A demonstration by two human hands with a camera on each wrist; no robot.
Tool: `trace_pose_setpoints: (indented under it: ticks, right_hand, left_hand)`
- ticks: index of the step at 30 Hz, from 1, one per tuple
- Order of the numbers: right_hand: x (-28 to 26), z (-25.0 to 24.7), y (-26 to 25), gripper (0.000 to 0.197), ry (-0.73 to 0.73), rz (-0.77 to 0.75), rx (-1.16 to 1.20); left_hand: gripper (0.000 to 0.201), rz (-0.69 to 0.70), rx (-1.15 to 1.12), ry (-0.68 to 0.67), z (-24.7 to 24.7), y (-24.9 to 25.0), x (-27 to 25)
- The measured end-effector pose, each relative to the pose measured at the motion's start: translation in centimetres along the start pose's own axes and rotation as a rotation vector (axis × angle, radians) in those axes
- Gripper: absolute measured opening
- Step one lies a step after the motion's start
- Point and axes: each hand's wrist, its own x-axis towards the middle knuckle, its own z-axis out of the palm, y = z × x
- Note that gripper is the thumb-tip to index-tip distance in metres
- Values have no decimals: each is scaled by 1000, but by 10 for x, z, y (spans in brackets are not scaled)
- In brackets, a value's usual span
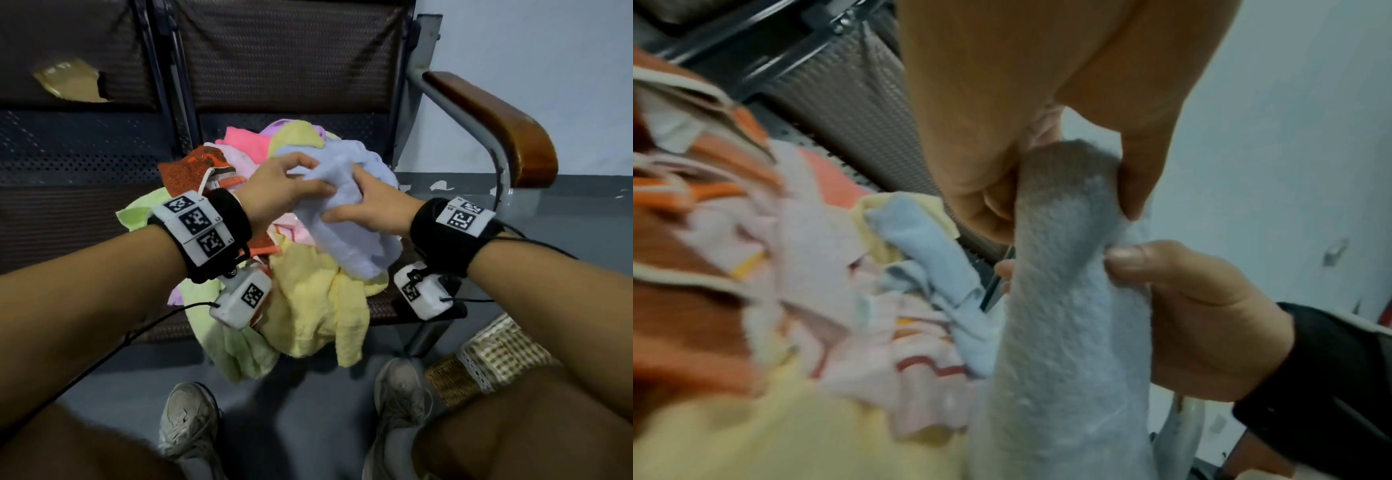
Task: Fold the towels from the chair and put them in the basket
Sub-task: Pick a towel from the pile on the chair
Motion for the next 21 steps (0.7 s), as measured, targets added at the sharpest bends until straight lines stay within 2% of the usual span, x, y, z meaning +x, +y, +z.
trace_pose_setpoints:
  ticks: [3, 5, 7, 9, 11, 14, 18, 19, 21]
  right_hand:
    - [-13, -15, -15, 43, 103, 2, 151]
    - [-32, -32, -13, 40, 172, 28, 272]
    - [-53, -50, -3, 43, 194, 55, 411]
    - [-79, -68, 13, 43, 206, 98, 511]
    - [-107, -88, 39, 42, 226, 151, 593]
    - [-157, -112, 92, 31, 292, 247, 717]
    - [-226, -128, 183, 27, 535, 427, 796]
    - [-241, -127, 204, 24, 579, 464, 821]
    - [-264, -123, 246, 14, 651, 556, 855]
  left_hand:
    - [36, 88, -122, 31, 16, 22, -3]
    - [50, 30, -171, 38, 31, 24, -7]
    - [51, -69, -127, -72, 52, 15, -13]
    - [47, -141, -81, -284, 82, -2, -22]
    - [46, -168, -72, -409, 120, -15, -24]
    - [40, -211, -82, -487, 189, -32, -16]
    - [27, -356, 13, -603, 286, -59, 0]
    - [26, -392, 71, -621, 310, -67, 4]
    - [38, -482, 213, -677, 353, -85, 14]
